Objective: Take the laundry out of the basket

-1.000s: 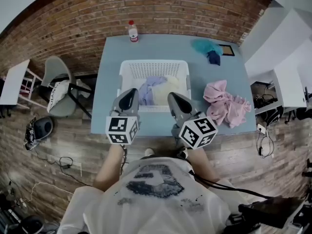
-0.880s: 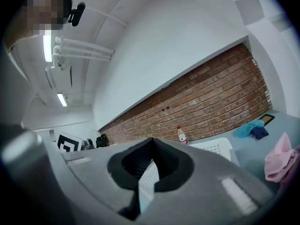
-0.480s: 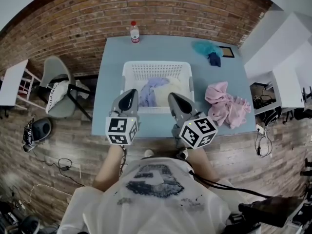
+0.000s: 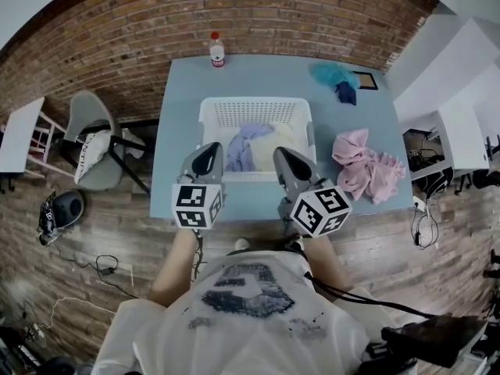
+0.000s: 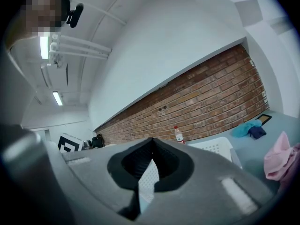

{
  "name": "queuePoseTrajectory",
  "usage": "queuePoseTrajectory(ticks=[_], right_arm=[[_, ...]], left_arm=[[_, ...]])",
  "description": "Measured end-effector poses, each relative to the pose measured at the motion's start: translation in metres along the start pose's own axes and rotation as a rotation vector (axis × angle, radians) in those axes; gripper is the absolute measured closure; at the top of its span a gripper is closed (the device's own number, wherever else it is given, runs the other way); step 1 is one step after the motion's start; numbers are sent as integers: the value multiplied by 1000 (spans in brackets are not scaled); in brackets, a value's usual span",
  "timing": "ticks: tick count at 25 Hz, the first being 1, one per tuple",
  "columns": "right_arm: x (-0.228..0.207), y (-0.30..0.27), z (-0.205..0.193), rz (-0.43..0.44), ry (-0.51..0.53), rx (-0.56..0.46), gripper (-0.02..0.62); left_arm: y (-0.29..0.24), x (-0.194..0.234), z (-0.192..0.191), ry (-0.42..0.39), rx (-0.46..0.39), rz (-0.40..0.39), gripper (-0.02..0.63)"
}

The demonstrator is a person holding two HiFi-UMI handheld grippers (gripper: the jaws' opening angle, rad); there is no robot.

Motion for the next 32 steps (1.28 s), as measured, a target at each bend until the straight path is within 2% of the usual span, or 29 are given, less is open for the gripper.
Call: queuePoseTrajectory(ticks=[6, 10, 15, 19, 25, 29, 32], right_arm=[[-12, 3, 5, -53, -7, -6, 598], [-35, -2, 6, -74, -32, 8, 598], [-73, -17, 17, -61, -43, 31, 598], [-103, -31, 25, -43, -64, 42, 598], [-145, -55, 34, -3, -62, 87, 598], [-166, -70, 36, 20, -72, 106, 598], [-180, -79, 33, 41, -83, 120, 598]], left_arm=[[-22, 7, 1, -15, 81, -78, 609], [-54, 4, 3, -50, 168, -116, 560], [-102, -1, 4, -41, 297, -185, 475], [-138, -5, 2, -4, 400, -263, 368], [-188, -5, -8, 13, 519, -276, 227], [-215, -6, -16, 25, 586, -298, 207], [-233, -8, -25, 26, 647, -329, 158]])
Point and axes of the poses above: the fingertips, and each gripper's own axes: y backward along the fingers, x to its left, z out of its top, the point moved 9 cm from there along y, backward along the fingers, and after that the axes turned 13 degrees about x, right-handed, at the moved point
